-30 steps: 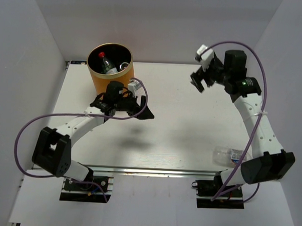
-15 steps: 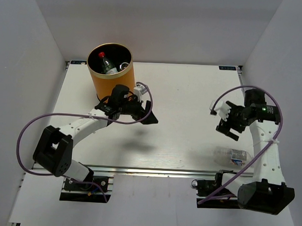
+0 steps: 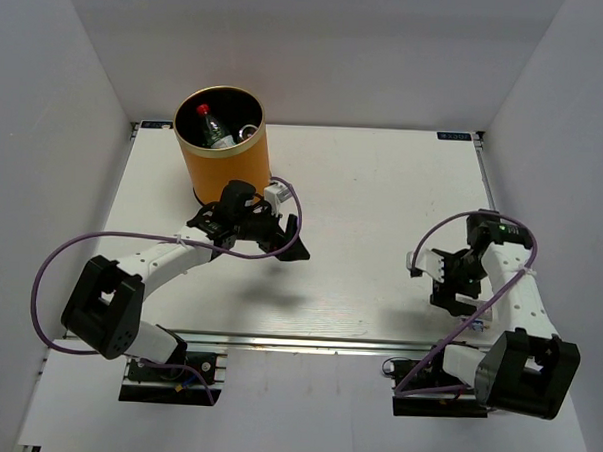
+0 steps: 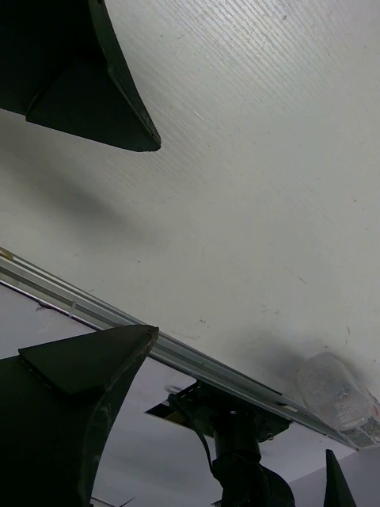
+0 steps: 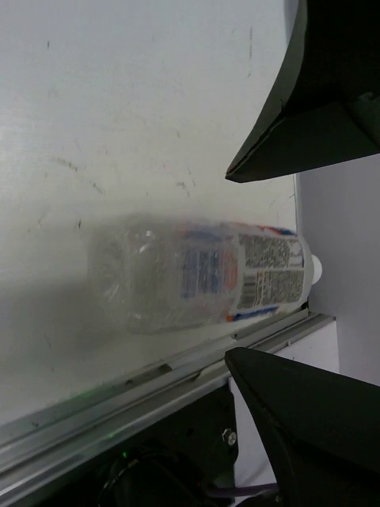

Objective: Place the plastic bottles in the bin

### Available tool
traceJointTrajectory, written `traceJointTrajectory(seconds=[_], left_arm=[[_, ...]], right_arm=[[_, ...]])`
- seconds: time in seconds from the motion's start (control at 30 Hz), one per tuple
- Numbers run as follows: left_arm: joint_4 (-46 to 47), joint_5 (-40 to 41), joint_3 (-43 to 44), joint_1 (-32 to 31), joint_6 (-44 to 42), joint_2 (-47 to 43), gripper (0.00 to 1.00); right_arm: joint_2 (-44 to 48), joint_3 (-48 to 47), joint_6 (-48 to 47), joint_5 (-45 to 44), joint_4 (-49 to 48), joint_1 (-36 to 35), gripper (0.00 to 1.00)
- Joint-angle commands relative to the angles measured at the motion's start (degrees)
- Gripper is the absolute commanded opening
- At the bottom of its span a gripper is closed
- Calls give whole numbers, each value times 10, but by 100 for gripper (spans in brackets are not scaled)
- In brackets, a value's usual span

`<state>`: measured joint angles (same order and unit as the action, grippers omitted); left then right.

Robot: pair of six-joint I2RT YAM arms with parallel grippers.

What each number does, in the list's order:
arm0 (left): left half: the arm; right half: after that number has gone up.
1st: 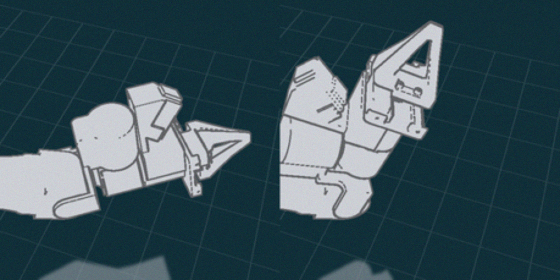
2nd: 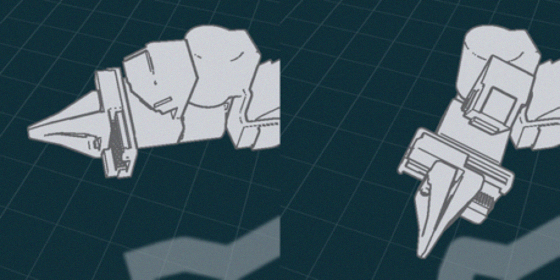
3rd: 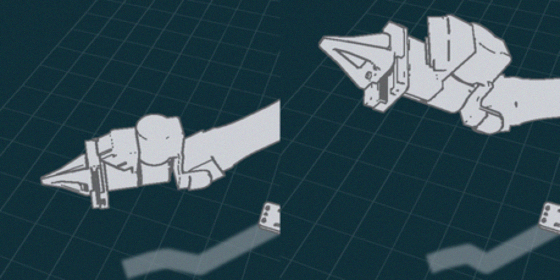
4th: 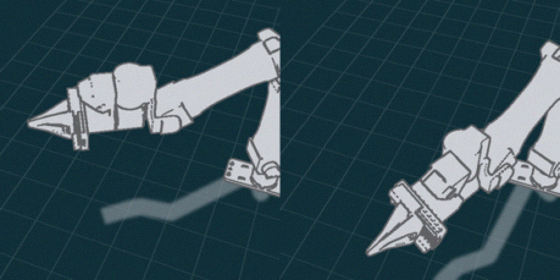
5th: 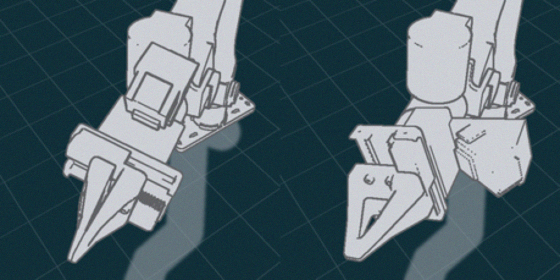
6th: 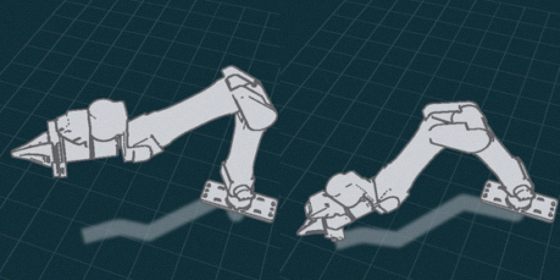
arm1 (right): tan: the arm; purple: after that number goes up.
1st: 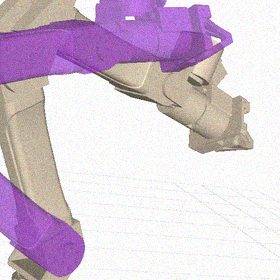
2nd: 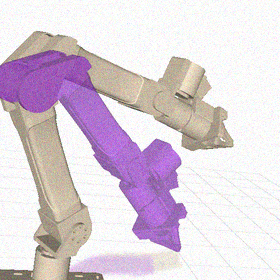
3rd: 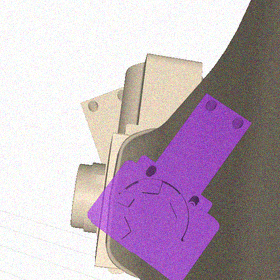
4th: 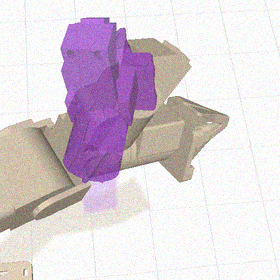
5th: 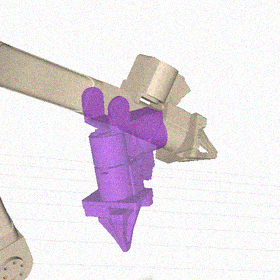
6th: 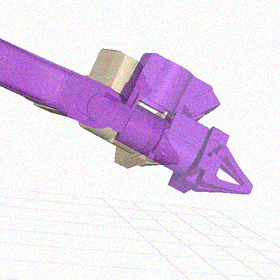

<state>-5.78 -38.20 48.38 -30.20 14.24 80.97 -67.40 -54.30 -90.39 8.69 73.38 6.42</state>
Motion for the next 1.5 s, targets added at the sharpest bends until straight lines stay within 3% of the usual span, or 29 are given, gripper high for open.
traceJointTrajectory(seconds=[0.0,0.13,0.27,0.63,0.67,0.77,0.8,0.93,1.03,1.27,1.4,1.47], left_arm=[[-1,-14,4,-3,-14,-8,100],[-1,-14,4,-3,-14,-8,100],[-6,-9,4,-3,-14,-13,100],[-51,25,-1,-3,-4,-64,100],[-51,25,-1,-3,2,-75,100],[-63,32,-1,-3,7,-92,100],[-69,39,-1,-3,12,-93,100],[-80,51,-1,-3,18,-124,100],[-92,57,6,-3,24,-144,100],[-112,81,26,-3,59,-215,100],[-107,130,20,-3,94,-274,100],[-115,159,20,-3,107,-316,100]], right_arm=[[27,37,-46,-14,16,3,90],[35,77,-42,-18,6,3,90],[41,135,-14,-45,-102,3,90],[15,219,15,-60,-212,3,87],[10,224,15,-71,-215,4,84],[-15,237,27,-82,-227,4,61],[-23,237,33,-76,-222,4,41],[-50,172,47,-33,-179,3,12],[-71,115,37,12,-152,-4,1],[-183,-173,63,201,-84,-43,0],[-255,-336,80,301,-134,-108,0],[-301,-378,142,357,-168,-158,0]])
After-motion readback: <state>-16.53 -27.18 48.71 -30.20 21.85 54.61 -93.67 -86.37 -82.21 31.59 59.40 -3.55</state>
